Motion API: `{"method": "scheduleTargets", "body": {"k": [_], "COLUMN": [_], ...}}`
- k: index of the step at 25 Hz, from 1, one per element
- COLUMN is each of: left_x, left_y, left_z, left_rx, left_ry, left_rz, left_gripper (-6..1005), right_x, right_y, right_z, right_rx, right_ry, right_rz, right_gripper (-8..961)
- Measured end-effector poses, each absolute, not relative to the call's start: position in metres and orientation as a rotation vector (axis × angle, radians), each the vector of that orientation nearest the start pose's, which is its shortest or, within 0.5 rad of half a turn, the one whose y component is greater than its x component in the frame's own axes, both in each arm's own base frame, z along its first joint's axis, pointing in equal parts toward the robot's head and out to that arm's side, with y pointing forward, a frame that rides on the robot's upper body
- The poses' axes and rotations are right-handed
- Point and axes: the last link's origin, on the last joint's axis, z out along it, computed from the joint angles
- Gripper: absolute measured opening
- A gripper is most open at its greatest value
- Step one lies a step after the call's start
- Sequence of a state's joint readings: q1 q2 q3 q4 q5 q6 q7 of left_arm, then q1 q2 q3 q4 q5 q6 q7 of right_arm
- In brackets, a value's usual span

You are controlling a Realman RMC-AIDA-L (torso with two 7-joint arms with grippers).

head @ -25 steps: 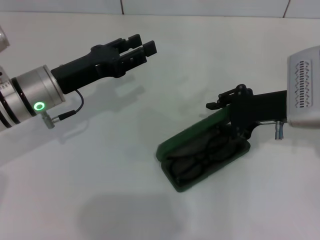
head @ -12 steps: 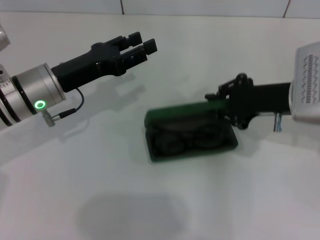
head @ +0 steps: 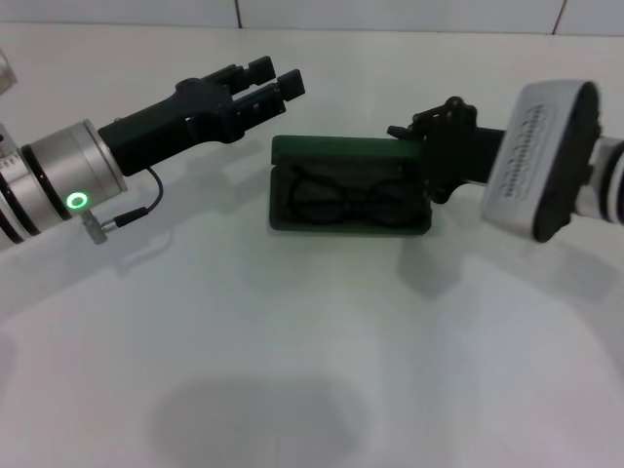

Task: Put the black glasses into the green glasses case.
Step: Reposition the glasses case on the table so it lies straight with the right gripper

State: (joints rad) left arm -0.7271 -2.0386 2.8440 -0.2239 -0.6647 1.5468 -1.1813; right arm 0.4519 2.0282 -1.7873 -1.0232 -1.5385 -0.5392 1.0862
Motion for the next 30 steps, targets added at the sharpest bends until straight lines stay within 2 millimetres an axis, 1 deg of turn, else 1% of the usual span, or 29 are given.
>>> {"method": "scheduleTargets", "body": {"k": [2,4,7,13,18,23,26,29,30], "left_x": [-0.246,-0.246,-0.247,-0.247,-0.248,-0.251,-0.252,-0.250,-0.250], "left_y": [0.357,0.357,0.358,0.360,0.361,0.363,0.363,0.362,0.362], "left_z": [-0.011,-0.010,-0.009,-0.004,-0.002,-0.003,-0.003,-0.006,-0.007], "left_rx": [-2.361,-2.360,-2.358,-2.303,-2.277,-2.261,-2.267,-2.296,-2.299], "left_ry": [-0.811,-0.810,-0.809,-0.806,-0.794,-0.871,-0.886,-0.890,-0.891], "left_rz": [-1.175,-1.173,-1.170,-1.206,-1.218,-1.216,-1.208,-1.191,-1.189], "left_gripper": [637,637,638,640,642,643,644,748,783], "right_x": [0.176,0.175,0.175,0.179,0.181,0.182,0.189,0.197,0.200], "right_y": [0.376,0.374,0.373,0.372,0.369,0.365,0.365,0.365,0.365], "right_z": [-0.076,-0.079,-0.078,-0.075,-0.068,-0.054,-0.042,-0.031,-0.027], "right_rx": [-2.454,-2.458,-2.477,-2.500,-2.506,-2.575,-2.599,-2.615,-2.615], "right_ry": [-0.355,-0.364,-0.349,-0.306,-0.275,-0.203,-0.155,-0.102,-0.084], "right_rz": [0.113,0.107,0.125,0.135,0.173,0.276,0.320,0.369,0.385], "right_gripper": [167,161,125,131,221,312,354,397,397]}}
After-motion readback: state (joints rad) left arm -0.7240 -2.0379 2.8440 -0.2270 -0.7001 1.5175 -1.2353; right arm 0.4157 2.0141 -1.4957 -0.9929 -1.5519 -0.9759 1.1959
